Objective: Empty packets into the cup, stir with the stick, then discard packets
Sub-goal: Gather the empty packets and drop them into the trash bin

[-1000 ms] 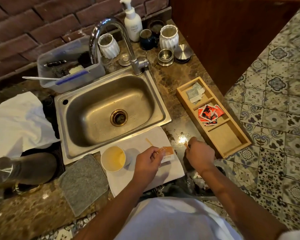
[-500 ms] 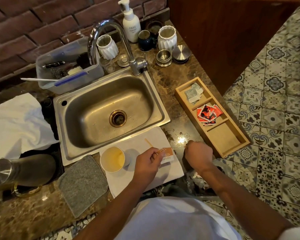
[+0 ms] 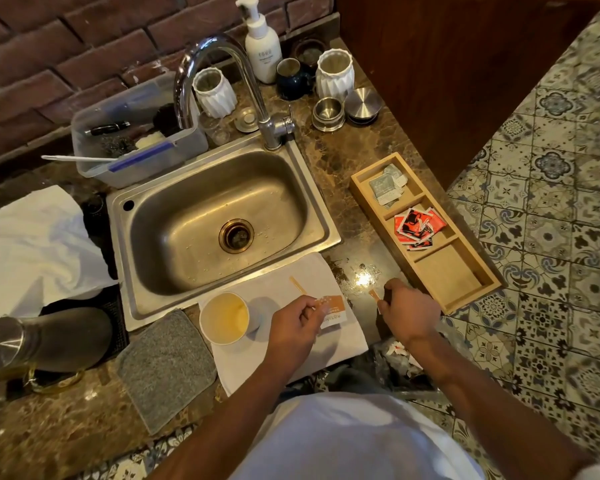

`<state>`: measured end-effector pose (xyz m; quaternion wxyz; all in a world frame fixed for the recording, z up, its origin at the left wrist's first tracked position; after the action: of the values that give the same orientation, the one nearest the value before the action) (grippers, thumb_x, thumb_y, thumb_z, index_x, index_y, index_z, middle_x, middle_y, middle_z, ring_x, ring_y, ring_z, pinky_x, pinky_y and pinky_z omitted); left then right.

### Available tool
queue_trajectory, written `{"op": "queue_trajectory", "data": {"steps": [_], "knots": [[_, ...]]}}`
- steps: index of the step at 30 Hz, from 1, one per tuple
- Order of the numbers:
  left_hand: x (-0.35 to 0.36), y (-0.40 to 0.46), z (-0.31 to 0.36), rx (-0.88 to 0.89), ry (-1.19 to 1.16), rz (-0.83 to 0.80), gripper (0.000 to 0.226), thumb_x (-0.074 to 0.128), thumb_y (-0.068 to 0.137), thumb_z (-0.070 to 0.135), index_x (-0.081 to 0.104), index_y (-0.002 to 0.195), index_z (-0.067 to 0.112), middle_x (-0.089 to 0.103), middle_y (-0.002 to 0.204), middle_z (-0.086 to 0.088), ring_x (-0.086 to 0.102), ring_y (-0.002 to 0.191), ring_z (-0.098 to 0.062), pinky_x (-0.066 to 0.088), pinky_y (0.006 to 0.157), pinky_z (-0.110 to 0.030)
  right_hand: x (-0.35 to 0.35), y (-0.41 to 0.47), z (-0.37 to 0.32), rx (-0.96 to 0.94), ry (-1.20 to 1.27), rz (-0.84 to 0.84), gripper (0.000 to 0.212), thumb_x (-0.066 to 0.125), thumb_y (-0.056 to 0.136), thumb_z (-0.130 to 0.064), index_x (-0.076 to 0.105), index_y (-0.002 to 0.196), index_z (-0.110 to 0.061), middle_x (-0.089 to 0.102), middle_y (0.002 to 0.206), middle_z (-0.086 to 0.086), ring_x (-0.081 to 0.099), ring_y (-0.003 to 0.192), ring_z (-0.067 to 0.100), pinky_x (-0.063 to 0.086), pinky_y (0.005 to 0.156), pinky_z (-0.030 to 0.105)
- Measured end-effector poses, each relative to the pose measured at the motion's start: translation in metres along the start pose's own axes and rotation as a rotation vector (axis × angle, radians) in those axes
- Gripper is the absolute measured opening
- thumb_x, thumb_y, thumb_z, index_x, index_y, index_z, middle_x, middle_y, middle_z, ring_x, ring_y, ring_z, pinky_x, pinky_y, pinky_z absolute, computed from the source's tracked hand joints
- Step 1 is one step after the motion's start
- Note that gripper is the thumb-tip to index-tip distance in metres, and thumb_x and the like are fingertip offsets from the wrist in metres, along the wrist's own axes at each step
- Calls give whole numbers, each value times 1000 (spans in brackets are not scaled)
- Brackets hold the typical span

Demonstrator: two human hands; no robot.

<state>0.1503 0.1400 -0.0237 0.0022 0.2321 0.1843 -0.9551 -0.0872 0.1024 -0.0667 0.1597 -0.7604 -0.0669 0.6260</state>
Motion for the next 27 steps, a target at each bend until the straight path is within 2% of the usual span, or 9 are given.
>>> {"op": "queue_trajectory", "data": {"steps": [3, 6, 8, 13, 16, 20, 27], "knots": [[4, 1, -1, 7, 10, -11, 17, 71, 95, 30, 67, 81, 22, 59, 61, 9, 56, 58, 3, 40, 56, -7, 5, -2, -1, 1, -80, -46, 19, 61, 95, -36, 63, 108, -22, 74, 82, 0, 72, 71, 24, 50, 57, 29], [10, 1, -2, 7, 42, -31, 16, 70, 95, 33, 66, 81, 26, 58, 62, 10, 54, 60, 2, 39, 57, -9, 10, -2, -9, -43, -149, -77, 15, 57, 96, -28, 65, 106, -19, 72, 79, 0, 70, 67, 24, 46, 55, 27], [13, 1, -3, 7, 55, -40, 16, 70, 94, 36, 66, 82, 27, 59, 64, 11, 54, 62, 2, 40, 58, -10, 10, -3, -9, -46, -149, -75, 17, 57, 96, -30, 67, 106, -21, 72, 78, -1, 69, 66, 23, 42, 53, 26], [14, 2, -5, -5, 80, -31, 20, 68, 95, 40, 72, 90, 21, 66, 71, 10, 59, 67, -2, 43, 61, -11, 8, -1, -11, -165, -78, -26, 32, 57, 97, -36, 57, 129, -33, 73, 78, 0, 69, 65, 24, 50, 55, 28], [12, 0, -6, 1, 35, -27, 18, 70, 94, 35, 71, 84, 20, 63, 66, 8, 56, 63, 1, 42, 59, -9, 8, 6, -11, -237, -91, -32, 25, 58, 98, -33, 60, 123, -33, 73, 77, -1, 68, 64, 22, 53, 54, 27], [9, -4, -8, -6, 26, -20, 19, 70, 94, 34, 67, 79, 23, 59, 62, 10, 55, 61, 2, 39, 58, -8, 8, 13, -1, -224, -32, -59, 16, 54, 101, -34, 63, 114, -30, 75, 80, -1, 69, 69, 22, 54, 58, 29], [9, -8, -16, -38, 18, -17, 16, 70, 95, 33, 71, 85, 20, 68, 71, 3, 59, 69, 0, 42, 60, -9, 21, 13, 4, -162, 6, -171, 9, 55, 98, -23, 63, 101, -24, 74, 85, -3, 70, 72, 20, 48, 55, 27]]}}
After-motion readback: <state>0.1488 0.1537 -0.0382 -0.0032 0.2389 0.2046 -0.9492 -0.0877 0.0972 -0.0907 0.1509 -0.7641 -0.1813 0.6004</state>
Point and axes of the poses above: each hand's wrist, its own y-axis towards the middle knuckle, its own x-axis out of the palm, z = x × y, the point moved 8 cm from there along y, towards the middle knuckle
